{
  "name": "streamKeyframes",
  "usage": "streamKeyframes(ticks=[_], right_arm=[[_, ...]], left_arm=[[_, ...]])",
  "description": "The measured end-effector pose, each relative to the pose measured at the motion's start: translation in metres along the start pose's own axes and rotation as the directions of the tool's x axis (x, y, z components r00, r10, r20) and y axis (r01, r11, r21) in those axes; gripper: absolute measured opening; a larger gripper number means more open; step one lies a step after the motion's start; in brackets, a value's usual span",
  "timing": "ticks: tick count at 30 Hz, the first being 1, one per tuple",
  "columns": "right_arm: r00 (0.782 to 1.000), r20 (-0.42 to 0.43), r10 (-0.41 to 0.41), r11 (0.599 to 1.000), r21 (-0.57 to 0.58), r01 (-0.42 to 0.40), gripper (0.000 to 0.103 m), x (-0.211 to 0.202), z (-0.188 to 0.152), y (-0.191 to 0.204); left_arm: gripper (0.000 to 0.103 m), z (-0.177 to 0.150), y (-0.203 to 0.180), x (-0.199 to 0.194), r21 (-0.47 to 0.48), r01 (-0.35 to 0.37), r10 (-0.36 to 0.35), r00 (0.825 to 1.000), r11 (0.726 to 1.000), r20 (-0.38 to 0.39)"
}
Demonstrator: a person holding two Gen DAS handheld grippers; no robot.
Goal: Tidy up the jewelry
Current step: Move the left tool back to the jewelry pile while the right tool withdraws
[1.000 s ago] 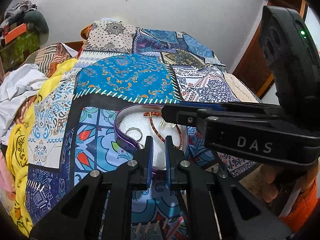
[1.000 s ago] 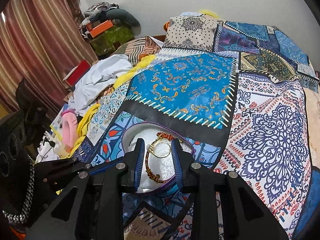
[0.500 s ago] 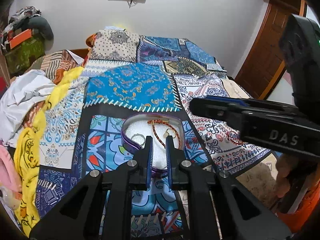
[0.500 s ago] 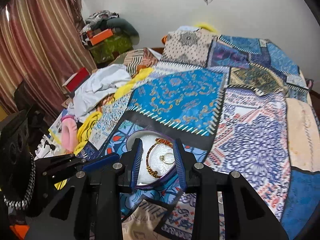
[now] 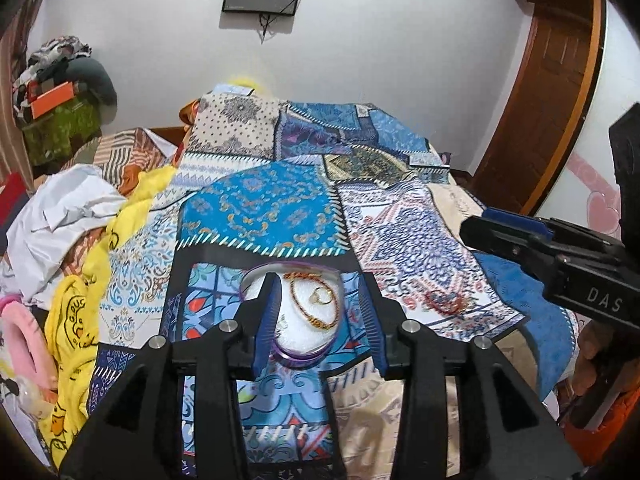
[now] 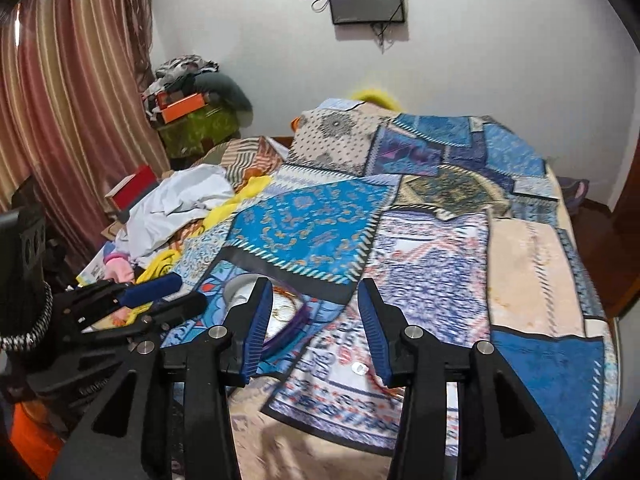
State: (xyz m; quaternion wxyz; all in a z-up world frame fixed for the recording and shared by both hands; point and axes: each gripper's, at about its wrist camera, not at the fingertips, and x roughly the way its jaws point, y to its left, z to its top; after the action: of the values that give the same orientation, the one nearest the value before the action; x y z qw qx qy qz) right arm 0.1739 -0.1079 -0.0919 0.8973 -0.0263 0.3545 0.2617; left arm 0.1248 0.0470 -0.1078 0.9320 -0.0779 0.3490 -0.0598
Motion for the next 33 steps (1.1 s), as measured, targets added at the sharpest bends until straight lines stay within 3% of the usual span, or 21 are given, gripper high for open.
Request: streamKeyframes(ticks=[8,17,26,33], right_arm=[[0.996,0.025,-0.086,0.995,0.048,0.085,0.041,-0.025,-0.012,-0.038],[0.986,-0.030,-0.162,0.979,0.123,0.164,0.041,-0.033,-0.038,-0.080],[0.984,-0.124,-0.131,0.976,0.157,0.149,0.041,-0.015,-0.064,-0.098],[0.980,-0.184,-0.075,0.986,0.134,0.101,0.041,0.006,-0.076,-0.088]], left_arm=[[0.040,0.007,-0.032,0.000,0.048,0.035,-0.036,0.999,0.998,0.008],[0.042,-0.001,-0.067,0.033,0.106,0.099,-0.092,0.993,0.989,-0.076],[0.042,-0.026,-0.087,0.077,0.134,0.140,-0.111,0.973,0.981,-0.203],[0.042,-0.035,-0.086,0.096,0.136,0.127,-0.093,0.968,0.983,-0.233]])
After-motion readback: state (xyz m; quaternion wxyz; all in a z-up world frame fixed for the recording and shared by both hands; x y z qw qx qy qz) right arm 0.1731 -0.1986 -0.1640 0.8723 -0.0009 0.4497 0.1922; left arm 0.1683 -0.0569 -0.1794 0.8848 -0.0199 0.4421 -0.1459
